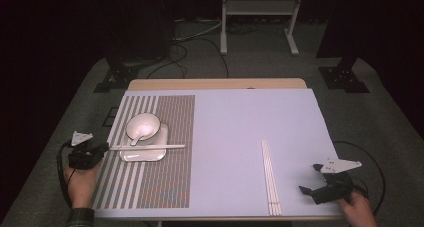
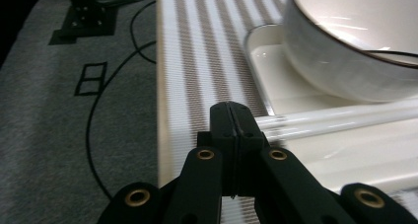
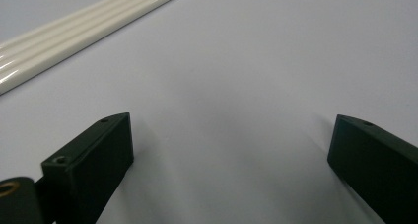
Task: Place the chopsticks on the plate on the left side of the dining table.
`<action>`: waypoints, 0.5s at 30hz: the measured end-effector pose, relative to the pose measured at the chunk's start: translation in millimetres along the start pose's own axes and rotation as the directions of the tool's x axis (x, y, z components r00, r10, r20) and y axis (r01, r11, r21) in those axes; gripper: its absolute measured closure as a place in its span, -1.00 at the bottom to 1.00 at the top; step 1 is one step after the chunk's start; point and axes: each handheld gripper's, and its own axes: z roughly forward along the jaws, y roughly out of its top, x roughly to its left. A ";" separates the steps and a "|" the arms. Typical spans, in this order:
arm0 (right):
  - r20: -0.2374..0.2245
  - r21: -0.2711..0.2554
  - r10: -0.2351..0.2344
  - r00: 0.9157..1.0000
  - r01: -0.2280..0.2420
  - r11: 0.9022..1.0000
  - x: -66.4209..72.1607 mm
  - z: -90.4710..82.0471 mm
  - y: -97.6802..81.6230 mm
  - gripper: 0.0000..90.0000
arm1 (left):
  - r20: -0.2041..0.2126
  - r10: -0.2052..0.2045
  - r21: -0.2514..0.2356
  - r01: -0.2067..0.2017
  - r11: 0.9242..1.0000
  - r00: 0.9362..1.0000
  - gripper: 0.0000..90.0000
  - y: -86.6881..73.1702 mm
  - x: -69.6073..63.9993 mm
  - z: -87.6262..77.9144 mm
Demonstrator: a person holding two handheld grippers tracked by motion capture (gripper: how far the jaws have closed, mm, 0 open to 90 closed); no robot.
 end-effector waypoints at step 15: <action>0.000 0.000 0.000 1.000 0.000 1.000 0.0 0.0 0.0 -0.95 | 0.000 0.008 0.039 -0.008 0.999 1.000 0.99 -4.2 -0.9 16.6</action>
